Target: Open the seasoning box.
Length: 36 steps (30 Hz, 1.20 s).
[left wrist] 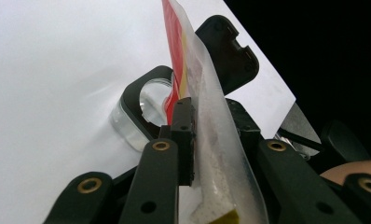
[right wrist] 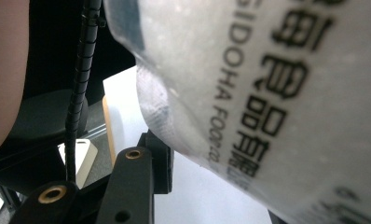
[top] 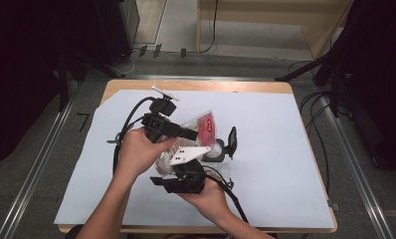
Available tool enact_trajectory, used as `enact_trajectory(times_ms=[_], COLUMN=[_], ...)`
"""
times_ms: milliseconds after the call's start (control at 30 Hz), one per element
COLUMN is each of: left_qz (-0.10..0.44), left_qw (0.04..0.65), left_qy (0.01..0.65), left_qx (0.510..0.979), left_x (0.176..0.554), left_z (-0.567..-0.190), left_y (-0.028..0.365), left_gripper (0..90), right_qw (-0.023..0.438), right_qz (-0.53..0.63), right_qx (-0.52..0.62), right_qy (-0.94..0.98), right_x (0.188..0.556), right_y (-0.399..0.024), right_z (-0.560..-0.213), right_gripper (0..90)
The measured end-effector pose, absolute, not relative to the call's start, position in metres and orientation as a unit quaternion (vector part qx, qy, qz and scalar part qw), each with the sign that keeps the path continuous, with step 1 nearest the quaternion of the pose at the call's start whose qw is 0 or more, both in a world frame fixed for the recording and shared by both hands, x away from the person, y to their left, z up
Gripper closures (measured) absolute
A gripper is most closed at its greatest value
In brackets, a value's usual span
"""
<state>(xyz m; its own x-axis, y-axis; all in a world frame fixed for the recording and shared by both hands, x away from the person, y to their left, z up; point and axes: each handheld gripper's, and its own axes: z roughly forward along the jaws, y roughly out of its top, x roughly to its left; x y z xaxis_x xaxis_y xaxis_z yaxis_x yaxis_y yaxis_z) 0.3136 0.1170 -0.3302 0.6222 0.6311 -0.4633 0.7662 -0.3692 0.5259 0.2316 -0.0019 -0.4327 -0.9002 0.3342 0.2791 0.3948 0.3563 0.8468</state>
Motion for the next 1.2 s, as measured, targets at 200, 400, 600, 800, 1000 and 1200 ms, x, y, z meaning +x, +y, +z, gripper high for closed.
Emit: enact_trajectory(times_ms=[200,400,600,800,1000,1200], left_qz=[-0.09,-0.078,-0.08,-0.086,-0.092,-0.092], left_qw=[0.374,0.37,0.376,0.374,0.361,0.362], left_qy=[0.425,0.412,0.408,0.426,0.443,0.446], left_qx=[0.82,0.829,0.828,0.819,0.815,0.814], left_x=[0.3119,0.3087,0.3084,0.3097,0.3123,0.3115], left_z=[-0.3304,-0.3289,-0.3293,-0.3298,-0.3313,-0.3302], left_y=[0.1188,0.1202,0.1214,0.1234,0.125,0.1222], left_gripper=[72.8,70.7,67.2,68.5,76.8,79.3], right_qw=[0.035,0.036,0.038,0.04,0.039,0.033], right_qz=[-0.525,-0.525,-0.526,-0.53,-0.529,-0.525], right_qx=[-0.226,-0.227,-0.228,-0.225,-0.221,-0.218], right_qy=[-0.82,-0.819,-0.819,-0.816,-0.819,-0.822], right_x=[0.2317,0.231,0.2308,0.2308,0.2295,0.2292], right_y=[-0.0021,-0.0021,-0.0022,-0.0035,-0.0025,-0.0024], right_z=[-0.4325,-0.4327,-0.433,-0.4325,-0.4322,-0.4321], right_gripper=[63.8,63.8,63.7,63.7,63.5,63.2])
